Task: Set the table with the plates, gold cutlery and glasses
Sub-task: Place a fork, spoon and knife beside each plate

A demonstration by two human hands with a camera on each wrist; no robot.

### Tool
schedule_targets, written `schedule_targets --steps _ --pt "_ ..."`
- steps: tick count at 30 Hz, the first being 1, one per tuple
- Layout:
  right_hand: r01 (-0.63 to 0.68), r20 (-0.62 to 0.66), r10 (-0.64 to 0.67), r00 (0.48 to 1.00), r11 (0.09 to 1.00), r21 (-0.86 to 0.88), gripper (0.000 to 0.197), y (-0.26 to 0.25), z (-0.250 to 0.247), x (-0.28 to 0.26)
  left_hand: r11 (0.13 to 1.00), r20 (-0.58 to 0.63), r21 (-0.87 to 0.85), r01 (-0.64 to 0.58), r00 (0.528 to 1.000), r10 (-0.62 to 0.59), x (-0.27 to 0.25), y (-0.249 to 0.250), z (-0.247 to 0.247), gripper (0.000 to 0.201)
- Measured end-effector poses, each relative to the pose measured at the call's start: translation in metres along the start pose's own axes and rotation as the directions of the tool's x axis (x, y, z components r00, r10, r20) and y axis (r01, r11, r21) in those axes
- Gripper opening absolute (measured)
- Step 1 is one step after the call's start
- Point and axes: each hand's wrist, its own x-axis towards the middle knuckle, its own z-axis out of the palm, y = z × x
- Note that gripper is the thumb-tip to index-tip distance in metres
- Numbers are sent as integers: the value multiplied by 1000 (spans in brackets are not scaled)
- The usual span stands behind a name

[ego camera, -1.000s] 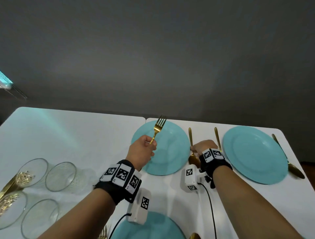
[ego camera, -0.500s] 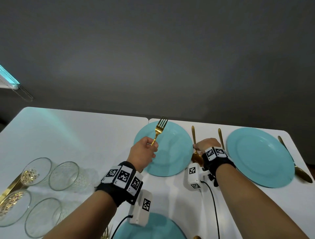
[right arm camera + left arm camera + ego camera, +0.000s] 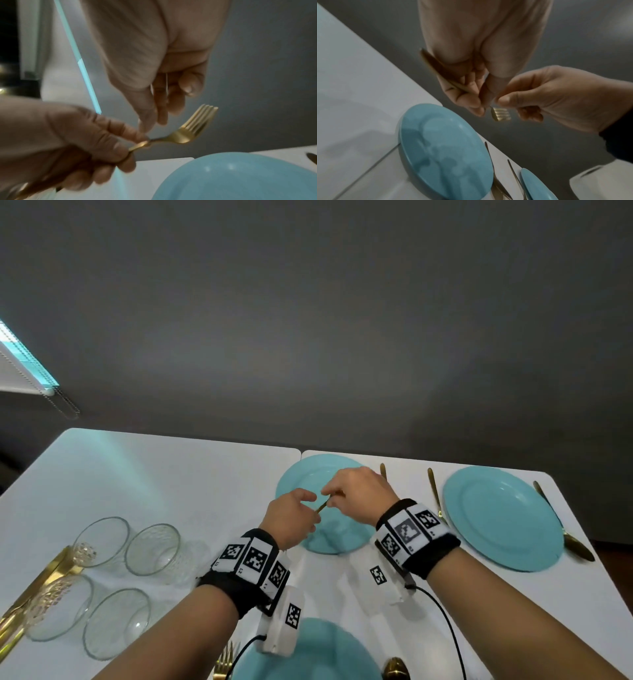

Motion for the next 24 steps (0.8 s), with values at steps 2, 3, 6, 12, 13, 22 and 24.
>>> schedule_targets --steps 2,3,6,12,13,22,24 --pt "47 96 -40 995 996 -81 25 -19 0 -7 998 38 51 -27 999 25 -9 1 -9 42" --pt "58 123 -46 991 993 -99 24 -27 0 -11 996 61 80 -40 998 35 -13 1 -14 44" --pt "62 171 -38 984 989 -133 23 -50 2 -26 981 143 173 -82 988 57 -28 -6 -30 50" --pt "-145 140 154 978 987 -74 17 -89 12 -45 924 102 314 -218 975 196 -55 -24 -76 52" --pt "-210 130 215 968 976 -54 17 -93 15 -45 920 45 314 -232 972 230 -58 -26 -87 52" --pt "-629 203 604 771 772 90 25 -133 75 22 954 -121 196 -227 960 253 -54 -59 -175 39" --pt "-699 245 659 711 700 145 29 -138 92 43 959 -131 179 -220 961 245 -48 -66 -184 37"
